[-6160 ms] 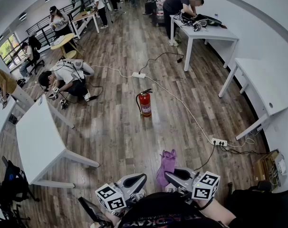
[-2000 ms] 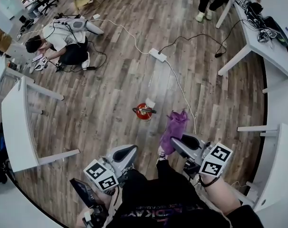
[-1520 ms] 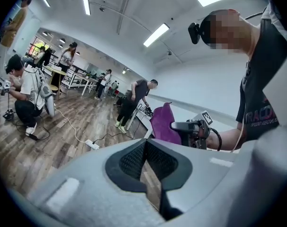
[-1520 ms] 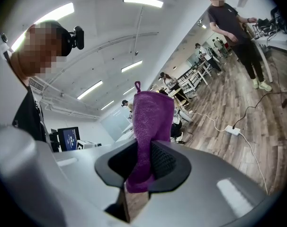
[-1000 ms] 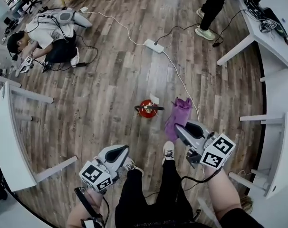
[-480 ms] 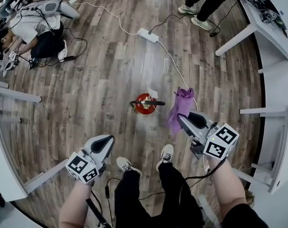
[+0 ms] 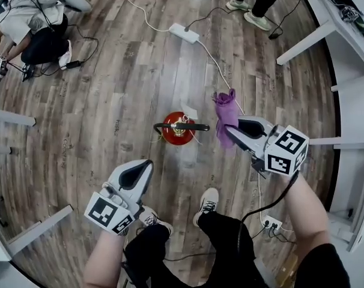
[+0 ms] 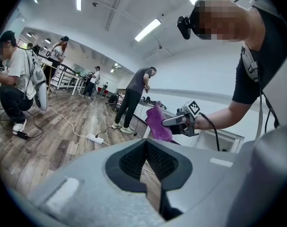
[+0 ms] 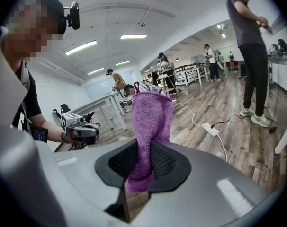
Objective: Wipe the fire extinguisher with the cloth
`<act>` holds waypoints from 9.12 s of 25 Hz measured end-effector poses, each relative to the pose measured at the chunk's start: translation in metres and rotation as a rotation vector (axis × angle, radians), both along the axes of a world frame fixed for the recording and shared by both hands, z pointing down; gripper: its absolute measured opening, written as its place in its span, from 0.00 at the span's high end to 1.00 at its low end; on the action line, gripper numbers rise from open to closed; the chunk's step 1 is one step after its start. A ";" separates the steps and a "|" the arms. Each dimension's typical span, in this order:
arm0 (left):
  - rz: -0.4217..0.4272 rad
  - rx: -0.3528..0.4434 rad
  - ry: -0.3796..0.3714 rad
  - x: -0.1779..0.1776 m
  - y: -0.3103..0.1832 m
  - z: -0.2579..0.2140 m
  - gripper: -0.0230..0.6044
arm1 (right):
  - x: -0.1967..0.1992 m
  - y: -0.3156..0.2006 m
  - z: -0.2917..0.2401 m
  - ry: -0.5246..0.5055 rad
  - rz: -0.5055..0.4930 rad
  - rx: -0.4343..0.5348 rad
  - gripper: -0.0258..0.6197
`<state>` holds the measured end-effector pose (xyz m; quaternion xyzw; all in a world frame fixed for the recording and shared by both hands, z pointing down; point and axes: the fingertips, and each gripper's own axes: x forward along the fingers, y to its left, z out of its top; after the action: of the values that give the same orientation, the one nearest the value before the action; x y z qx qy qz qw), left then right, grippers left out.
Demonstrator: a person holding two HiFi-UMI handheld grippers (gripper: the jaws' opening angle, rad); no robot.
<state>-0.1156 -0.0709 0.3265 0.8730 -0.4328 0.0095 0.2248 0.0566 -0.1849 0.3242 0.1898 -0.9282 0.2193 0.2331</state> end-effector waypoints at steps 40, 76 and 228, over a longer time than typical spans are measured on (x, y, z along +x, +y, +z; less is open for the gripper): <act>0.066 0.170 -0.036 0.015 -0.029 0.187 0.96 | -0.030 -0.029 0.322 -0.183 -0.207 -0.260 0.85; 0.095 0.144 -0.054 0.020 -0.037 0.205 0.96 | -0.016 0.027 0.296 -0.317 -0.131 -0.248 0.85; 0.420 0.033 0.718 -0.003 -0.014 0.115 0.84 | -0.105 0.132 0.146 -0.480 -0.412 -0.146 0.78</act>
<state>-0.1188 -0.0845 0.4413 0.8936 -0.1394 -0.2570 0.3405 -0.0487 -0.0532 0.4700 -0.0763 -0.9574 0.2719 0.0598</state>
